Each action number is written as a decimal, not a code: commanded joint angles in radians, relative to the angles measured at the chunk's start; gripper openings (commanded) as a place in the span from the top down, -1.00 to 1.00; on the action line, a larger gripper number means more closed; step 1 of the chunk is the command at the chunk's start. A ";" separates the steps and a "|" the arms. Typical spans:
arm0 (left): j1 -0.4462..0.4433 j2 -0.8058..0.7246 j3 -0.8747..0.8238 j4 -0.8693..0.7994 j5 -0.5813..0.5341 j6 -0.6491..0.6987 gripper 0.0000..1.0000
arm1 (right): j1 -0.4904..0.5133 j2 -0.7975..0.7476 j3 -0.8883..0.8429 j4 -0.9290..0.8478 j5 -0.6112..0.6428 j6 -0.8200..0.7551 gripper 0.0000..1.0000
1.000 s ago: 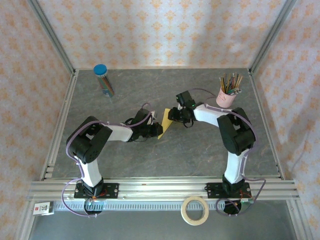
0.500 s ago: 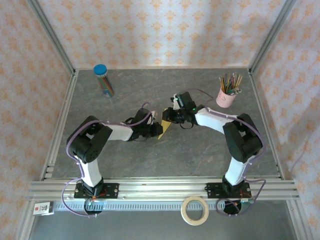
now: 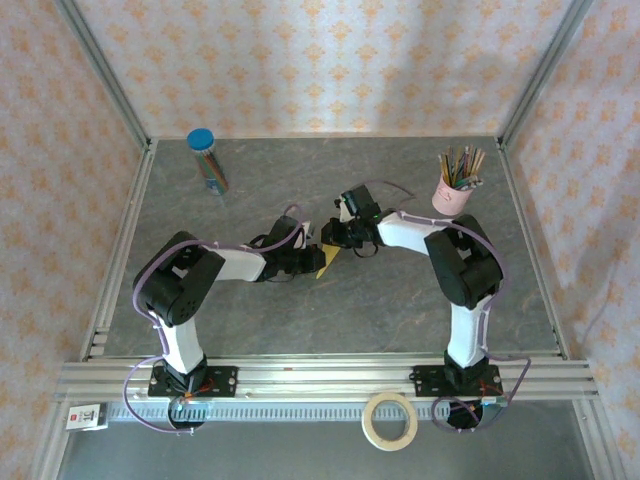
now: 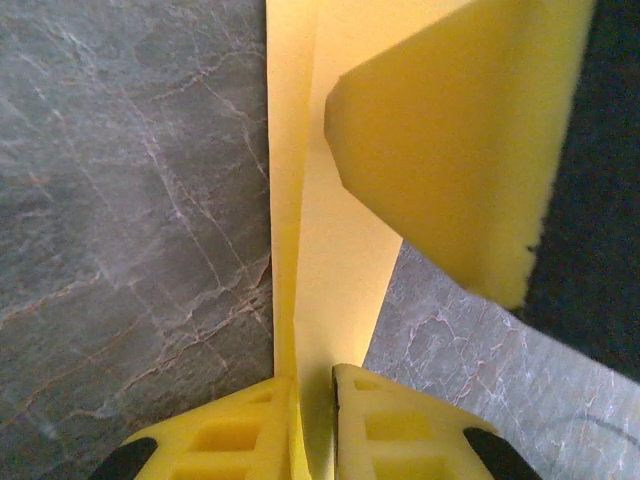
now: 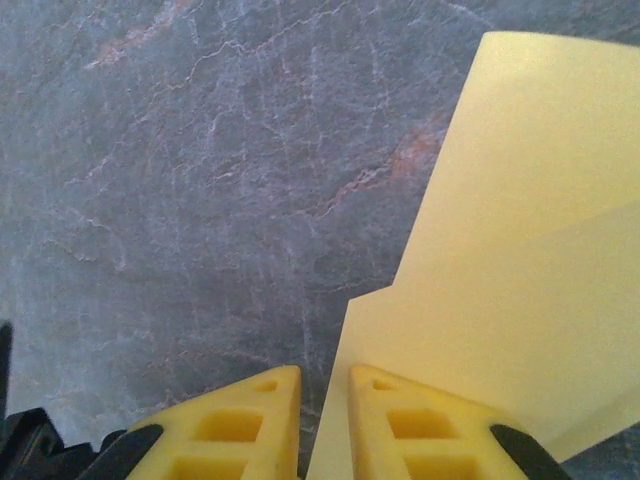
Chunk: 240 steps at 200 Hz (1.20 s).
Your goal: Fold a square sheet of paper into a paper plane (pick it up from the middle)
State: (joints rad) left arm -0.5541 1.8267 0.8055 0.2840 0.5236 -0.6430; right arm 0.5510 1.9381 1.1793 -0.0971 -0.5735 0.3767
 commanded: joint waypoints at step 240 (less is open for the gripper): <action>-0.021 -0.006 0.000 -0.067 -0.020 0.025 0.61 | -0.029 0.058 0.063 -0.044 -0.021 -0.093 0.63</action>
State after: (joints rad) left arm -0.5495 1.8160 0.8051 0.2775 0.5407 -0.6285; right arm 0.5266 2.0003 1.2156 -0.1154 -0.5991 0.3054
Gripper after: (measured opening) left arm 0.172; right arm 0.185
